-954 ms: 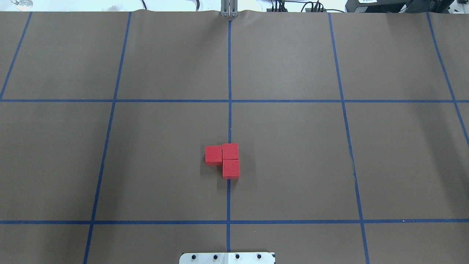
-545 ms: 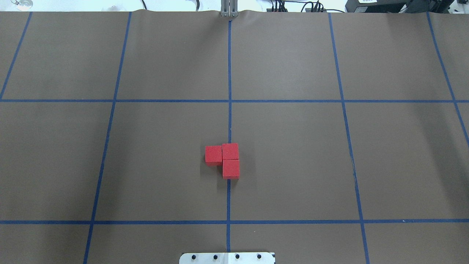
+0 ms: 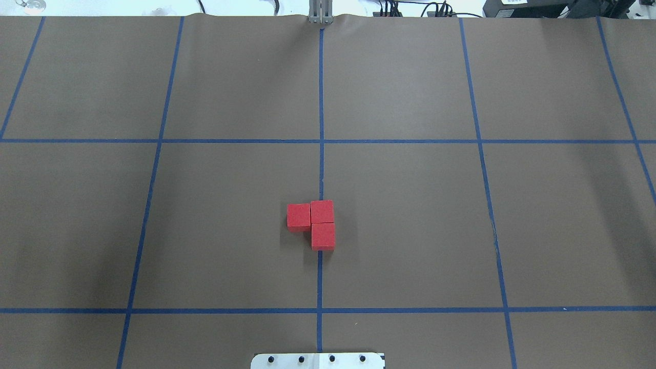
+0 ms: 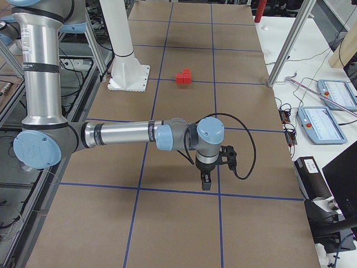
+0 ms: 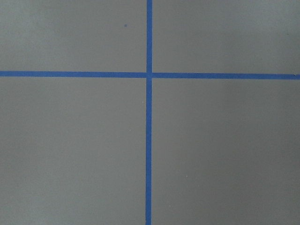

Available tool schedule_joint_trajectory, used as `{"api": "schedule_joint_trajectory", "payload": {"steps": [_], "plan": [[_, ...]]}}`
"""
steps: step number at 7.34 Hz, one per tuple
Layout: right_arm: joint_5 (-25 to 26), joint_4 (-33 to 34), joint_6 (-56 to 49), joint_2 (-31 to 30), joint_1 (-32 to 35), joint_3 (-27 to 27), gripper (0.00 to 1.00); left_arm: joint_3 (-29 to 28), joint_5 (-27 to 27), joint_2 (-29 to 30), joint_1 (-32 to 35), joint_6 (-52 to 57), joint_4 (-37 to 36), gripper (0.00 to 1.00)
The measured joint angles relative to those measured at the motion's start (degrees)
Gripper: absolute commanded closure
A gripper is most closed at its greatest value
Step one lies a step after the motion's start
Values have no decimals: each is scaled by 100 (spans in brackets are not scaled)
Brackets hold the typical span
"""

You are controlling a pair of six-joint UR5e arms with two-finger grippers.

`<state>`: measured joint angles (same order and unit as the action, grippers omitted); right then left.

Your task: Form red blocks into L shape at center

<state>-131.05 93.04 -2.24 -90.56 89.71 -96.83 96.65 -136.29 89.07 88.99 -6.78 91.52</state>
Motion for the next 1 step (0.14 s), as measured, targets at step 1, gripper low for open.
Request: {"api": "schedule_joint_trajectory", "payload": {"steps": [1], "plan": [[0, 2, 1, -4, -3, 8, 1, -42, -6, 76, 3, 2, -7, 0]]}}
